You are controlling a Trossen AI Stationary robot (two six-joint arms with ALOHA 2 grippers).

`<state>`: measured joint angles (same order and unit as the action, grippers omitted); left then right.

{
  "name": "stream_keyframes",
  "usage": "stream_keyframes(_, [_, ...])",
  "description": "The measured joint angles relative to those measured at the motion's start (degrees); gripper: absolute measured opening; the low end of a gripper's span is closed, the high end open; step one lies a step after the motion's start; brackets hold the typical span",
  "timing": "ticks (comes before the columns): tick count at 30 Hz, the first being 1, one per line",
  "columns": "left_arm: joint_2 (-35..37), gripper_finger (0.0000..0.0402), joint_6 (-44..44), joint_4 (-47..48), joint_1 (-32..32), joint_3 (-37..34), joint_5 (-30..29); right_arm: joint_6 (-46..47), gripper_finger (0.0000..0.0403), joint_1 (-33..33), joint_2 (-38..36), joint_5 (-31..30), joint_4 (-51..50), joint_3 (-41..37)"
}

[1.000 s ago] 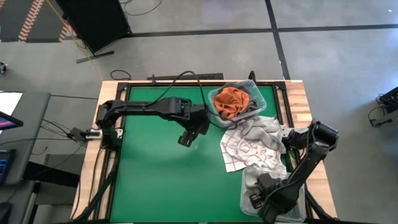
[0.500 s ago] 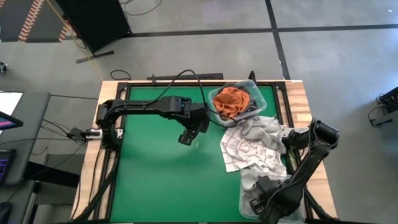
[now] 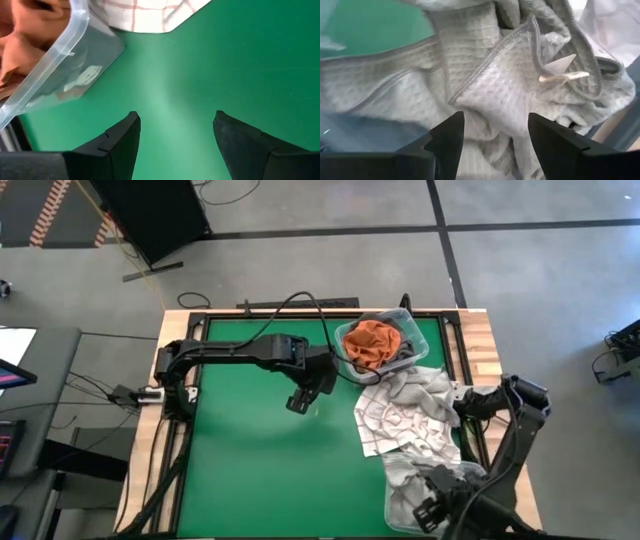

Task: Sort towels by color in basket
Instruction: Put the light gray towel into the bottom transparent bin

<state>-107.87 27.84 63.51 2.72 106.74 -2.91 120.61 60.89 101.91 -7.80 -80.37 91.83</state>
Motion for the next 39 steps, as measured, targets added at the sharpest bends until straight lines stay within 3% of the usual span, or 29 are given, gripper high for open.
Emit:
stream_keyframes(7, [0.0, 0.0240, 3.7, -0.1, 0.7, 0.0, 11.5, 2.0, 0.0249, 2.8, 0.0, -3.6, -4.4, 5.3])
stream_keyframes(13, [0.0, 0.0240, 6.5, -2.7, 3.0, 0.0, 19.9, 3.9, 0.0249, 5.6, 0.0, -16.2, -7.4, 6.7])
stream_keyframes(17, [0.0, 0.0240, 7.1, -7.6, 5.1, -2.5, 24.2, 3.0, 0.0249, 4.7, 0.5, -18.9, -7.5, 5.9])
stream_keyframes(30, [-0.1, 0.0240, 7.3, -25.3, 10.3, -22.0, 30.6, -8.4, 0.0249, -1.8, 0.6, -23.0, -0.1, -1.4])
stream_keyframes(39, [0.0, 0.0240, 6.1, -32.3, 10.5, -28.4, 31.3, -13.2, 0.0249, -4.8, 1.5, -24.0, -0.9, -1.5])
